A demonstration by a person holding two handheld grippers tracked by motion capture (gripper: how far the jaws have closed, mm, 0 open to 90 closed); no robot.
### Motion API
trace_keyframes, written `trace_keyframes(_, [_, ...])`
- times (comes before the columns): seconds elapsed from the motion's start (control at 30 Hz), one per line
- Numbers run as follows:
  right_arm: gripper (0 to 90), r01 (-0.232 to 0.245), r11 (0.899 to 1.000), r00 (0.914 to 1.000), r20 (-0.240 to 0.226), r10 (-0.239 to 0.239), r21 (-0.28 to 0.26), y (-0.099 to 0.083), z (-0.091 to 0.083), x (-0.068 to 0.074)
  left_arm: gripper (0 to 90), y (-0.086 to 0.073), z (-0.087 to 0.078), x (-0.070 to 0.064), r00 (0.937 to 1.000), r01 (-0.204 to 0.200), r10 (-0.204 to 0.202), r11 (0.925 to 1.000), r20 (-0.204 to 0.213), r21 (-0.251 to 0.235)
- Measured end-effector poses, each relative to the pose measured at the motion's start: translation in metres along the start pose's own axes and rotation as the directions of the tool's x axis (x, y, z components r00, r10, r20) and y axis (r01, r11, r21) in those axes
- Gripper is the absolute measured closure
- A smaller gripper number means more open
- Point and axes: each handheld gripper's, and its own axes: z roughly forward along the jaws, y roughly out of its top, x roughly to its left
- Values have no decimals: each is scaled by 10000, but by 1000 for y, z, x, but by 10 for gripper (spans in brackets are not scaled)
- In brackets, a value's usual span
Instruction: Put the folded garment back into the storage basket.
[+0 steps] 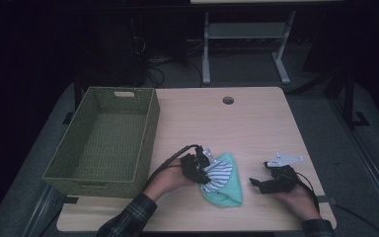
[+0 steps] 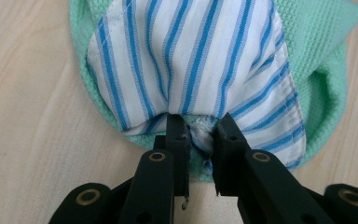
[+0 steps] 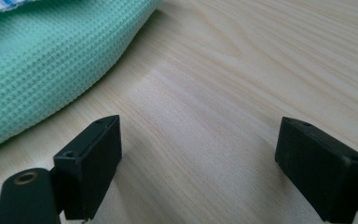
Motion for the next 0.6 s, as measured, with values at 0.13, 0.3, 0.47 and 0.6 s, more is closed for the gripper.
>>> trace_keyframes(0.13, [142, -56, 10000, 10000, -4, 56, 28, 0, 0, 0, 787, 1, -5, -1, 10000, 28, -27, 9999, 44, -152])
trace_keyframes(0.3, [142, -73, 10000, 10000, -2, 73, 36, 0, 0, 1, 787, 5, -17, -2, 9999, 127, -126, 9987, 33, -499])
trace_keyframes(0.47, [142, -73, 10000, 10000, -3, 73, 31, 0, 0, 1, 786, 8, -24, -2, 9998, 184, -181, 9980, 55, -600])
trace_keyframes(0.6, [140, -76, 10000, 10000, 0, 76, 44, 0, 0, 1, 785, 12, -34, -2, 9999, 151, -153, 9980, -20, -621])
